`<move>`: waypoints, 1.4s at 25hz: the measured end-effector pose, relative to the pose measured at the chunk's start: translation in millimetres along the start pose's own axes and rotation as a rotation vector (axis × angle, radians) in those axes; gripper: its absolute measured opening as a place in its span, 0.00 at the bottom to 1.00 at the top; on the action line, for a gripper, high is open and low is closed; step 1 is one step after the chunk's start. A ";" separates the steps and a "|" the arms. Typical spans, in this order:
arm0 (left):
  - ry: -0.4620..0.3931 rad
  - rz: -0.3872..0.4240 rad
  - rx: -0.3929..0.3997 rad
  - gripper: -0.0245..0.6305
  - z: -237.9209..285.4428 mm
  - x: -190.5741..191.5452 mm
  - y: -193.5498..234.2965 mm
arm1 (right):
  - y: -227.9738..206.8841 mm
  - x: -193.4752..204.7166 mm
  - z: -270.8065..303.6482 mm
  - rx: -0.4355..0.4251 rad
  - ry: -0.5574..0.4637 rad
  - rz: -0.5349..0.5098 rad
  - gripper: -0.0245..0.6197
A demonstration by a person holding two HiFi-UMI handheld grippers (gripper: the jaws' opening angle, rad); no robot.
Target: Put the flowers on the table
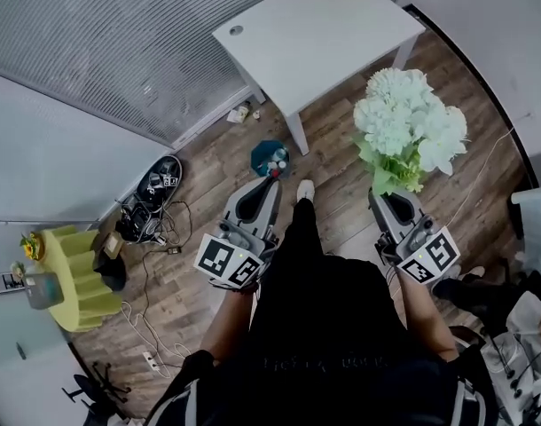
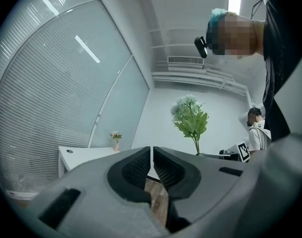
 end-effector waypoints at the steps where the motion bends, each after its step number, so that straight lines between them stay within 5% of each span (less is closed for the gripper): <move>1: 0.003 -0.001 0.003 0.08 8.3 -0.2 7.4 | -6.7 -0.9 6.8 0.001 -0.001 -0.002 0.10; 11: 0.023 0.005 0.026 0.08 111.6 -32.7 104.6 | -98.7 -23.3 106.2 0.043 -0.018 0.043 0.10; 16: 0.003 0.010 0.066 0.08 111.9 -33.7 115.5 | -98.6 -21.6 114.9 0.063 -0.058 0.036 0.10; 22: 0.036 -0.020 0.083 0.08 181.4 -43.4 157.4 | -160.6 -38.3 164.1 0.098 -0.036 0.047 0.10; 35: 0.081 -0.025 0.064 0.08 252.1 -34.4 158.7 | -246.0 -45.9 167.3 0.084 -0.028 0.064 0.10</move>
Point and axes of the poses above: the fingertips, and each gripper's own axes: z forward along the fingers, y to its left, x out of its underside, the point moved 5 cm from there along -z, backward along the fingers, and after that the axes turned 10 degrees about -x, right-handed, at the moved point
